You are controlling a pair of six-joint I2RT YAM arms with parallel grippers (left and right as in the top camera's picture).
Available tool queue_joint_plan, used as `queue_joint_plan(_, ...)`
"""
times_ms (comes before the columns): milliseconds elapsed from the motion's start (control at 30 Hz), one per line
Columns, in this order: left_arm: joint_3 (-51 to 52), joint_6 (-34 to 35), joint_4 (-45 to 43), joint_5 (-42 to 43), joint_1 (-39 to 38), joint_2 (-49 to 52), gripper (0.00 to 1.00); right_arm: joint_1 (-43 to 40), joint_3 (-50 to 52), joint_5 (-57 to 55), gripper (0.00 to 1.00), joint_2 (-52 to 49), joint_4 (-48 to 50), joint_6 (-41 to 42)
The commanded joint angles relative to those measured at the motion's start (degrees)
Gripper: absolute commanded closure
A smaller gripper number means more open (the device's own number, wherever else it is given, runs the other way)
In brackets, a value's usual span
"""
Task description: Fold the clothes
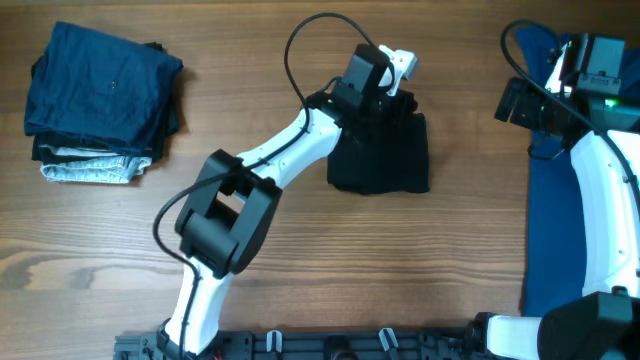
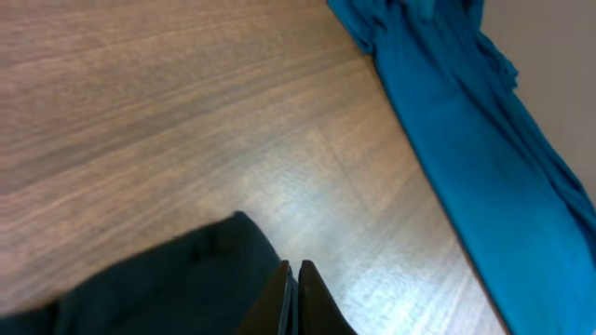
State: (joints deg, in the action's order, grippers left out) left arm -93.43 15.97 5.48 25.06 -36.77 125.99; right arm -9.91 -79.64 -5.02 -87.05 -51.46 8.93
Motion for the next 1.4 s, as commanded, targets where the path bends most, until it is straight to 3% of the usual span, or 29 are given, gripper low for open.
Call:
queue_joint_plan(0,-0.35,-0.11,-0.83,-1.16,0.15,6.78,0.95,0.09,0.48,-1.05,0.00,-0.17,0.00,0.07)
queue_joint_plan(133,-0.35,-0.15,-1.90,-1.18,0.33,10.25,0.92,0.09,0.48,-1.03,0.01,-0.17,0.00,0.09)
queue_joint_plan(267,-3.52,-0.31,-4.17,-1.16,0.74,4.81,0.96,0.09,0.48,-1.03,0.00,-0.17,0.02,0.07)
queue_joint_plan(367,-6.71,-0.28,4.81,-2.64,1.99,-6.23,0.96,0.09,0.48,-1.05,0.01,-0.17,0.02,0.09)
queue_joint_plan(433,-6.73,0.20,14.05,-9.35,2.58,-12.63,0.92,0.09,0.48,-1.05,0.01,-0.17,0.02,0.09)
queue_joint_plan(500,-6.73,1.44,27.34,-18.69,2.82,-17.20,0.82,0.09,0.48,-1.05,0.00,-0.17,0.02,0.07)
queue_joint_plan(533,-6.73,1.42,34.95,-20.52,2.84,-17.57,0.47,0.09,0.48,-1.03,0.01,-0.17,0.02,0.07)
queue_joint_plan(667,-4.55,1.42,50.82,-20.61,2.99,-14.82,0.22,0.09,0.48,-1.05,0.00,-0.17,0.02,0.07)
queue_joint_plan(800,-0.48,2.60,51.06,-19.98,2.78,-10.45,0.10,0.09,0.48,-1.03,0.00,-0.17,0.02,0.09)
queue_joint_plan(1000,-0.24,2.97,49.94,-19.37,2.38,-5.84,0.07,0.09,0.48,-1.05,0.01,-0.17,0.00,0.07)
queue_joint_plan(1067,-0.24,7.10,47.34,-19.34,2.38,-4.07,0.06,0.09,0.48,-1.03,0.00,-0.17,0.02,0.07)
queue_joint_plan(1367,-0.20,10.14,41.72,-19.41,2.01,1.53,0.01,0.09,0.48,-1.03,0.01,-0.17,0.02,0.09)
